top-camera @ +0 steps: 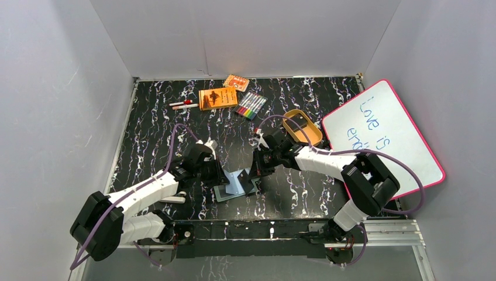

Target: Put the credit cards into the card holder

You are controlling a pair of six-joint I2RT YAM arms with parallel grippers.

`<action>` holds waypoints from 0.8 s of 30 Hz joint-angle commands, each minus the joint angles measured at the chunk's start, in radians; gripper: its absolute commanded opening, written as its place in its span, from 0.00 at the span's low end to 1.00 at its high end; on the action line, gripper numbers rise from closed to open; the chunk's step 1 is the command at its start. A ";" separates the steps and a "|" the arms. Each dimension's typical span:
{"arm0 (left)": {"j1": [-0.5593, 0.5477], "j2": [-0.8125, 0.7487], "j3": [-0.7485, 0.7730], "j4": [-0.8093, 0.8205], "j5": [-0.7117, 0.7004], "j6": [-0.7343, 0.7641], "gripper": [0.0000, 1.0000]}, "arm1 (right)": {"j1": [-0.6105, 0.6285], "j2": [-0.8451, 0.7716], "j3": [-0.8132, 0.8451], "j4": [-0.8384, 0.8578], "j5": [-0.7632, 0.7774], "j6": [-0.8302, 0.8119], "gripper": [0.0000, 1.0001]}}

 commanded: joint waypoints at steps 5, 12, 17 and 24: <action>0.002 0.009 0.052 0.045 0.049 0.057 0.00 | -0.005 -0.081 -0.044 0.005 0.020 -0.015 0.00; 0.001 0.114 0.135 0.053 0.141 0.140 0.00 | -0.005 -0.162 -0.151 0.045 0.048 0.042 0.00; -0.001 0.181 0.163 0.052 0.192 0.171 0.00 | -0.004 -0.250 -0.195 0.031 0.100 0.075 0.00; -0.002 0.237 0.213 -0.002 0.141 0.177 0.11 | -0.005 -0.275 -0.198 0.027 0.136 0.068 0.00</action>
